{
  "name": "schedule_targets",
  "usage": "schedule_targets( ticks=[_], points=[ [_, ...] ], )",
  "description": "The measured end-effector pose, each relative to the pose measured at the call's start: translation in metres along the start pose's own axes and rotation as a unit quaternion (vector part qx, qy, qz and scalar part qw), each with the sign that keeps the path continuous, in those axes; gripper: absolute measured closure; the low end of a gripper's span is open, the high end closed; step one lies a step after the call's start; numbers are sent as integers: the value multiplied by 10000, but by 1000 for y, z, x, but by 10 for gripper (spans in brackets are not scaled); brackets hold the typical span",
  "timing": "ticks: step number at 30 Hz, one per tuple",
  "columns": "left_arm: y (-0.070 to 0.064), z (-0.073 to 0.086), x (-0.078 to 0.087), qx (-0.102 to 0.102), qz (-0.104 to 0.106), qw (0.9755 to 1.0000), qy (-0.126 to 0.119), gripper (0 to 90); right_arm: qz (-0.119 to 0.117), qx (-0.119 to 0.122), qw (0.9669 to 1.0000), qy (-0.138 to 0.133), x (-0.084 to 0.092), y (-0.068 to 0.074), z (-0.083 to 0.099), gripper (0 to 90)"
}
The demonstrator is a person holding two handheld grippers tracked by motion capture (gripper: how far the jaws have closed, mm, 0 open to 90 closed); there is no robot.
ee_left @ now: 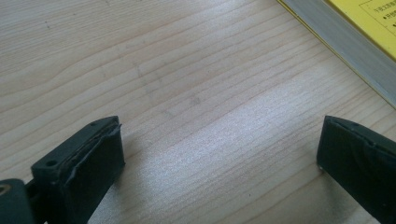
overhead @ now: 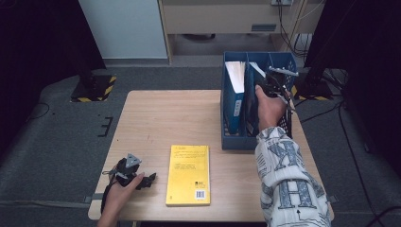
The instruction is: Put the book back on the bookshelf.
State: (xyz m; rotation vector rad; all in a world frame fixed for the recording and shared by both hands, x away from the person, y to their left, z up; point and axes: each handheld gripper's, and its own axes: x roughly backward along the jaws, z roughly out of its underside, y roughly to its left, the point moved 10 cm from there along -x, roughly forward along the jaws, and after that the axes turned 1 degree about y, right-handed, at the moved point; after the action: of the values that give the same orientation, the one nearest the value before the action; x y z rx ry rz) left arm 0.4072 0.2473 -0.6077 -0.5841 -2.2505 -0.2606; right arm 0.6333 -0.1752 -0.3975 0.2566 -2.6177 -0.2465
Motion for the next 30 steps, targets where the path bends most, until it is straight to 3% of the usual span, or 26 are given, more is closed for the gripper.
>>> schedule_targets(
  ticks=[8, 16, 25, 30],
  points=[
    [0, 0, 0, -19, 5, 10000, 9, 0, -11, 79, 10000, 24, 1, 0, 1, 733],
    [0, 0, 0, -21, 9, 10000, 10, 0, -1, 1, 10000, 36, 1, -2, 0, 732],
    [-1, 0, 0, -13, 0, 10000, -10, 0, 26, 251, 9995, 193, 6, 1, 5, 729],
    [-1, 0, 0, -12, -1, 10000, -14, 0, -4, 243, 9993, 272, 14, -1, 11, 726]
  ],
)
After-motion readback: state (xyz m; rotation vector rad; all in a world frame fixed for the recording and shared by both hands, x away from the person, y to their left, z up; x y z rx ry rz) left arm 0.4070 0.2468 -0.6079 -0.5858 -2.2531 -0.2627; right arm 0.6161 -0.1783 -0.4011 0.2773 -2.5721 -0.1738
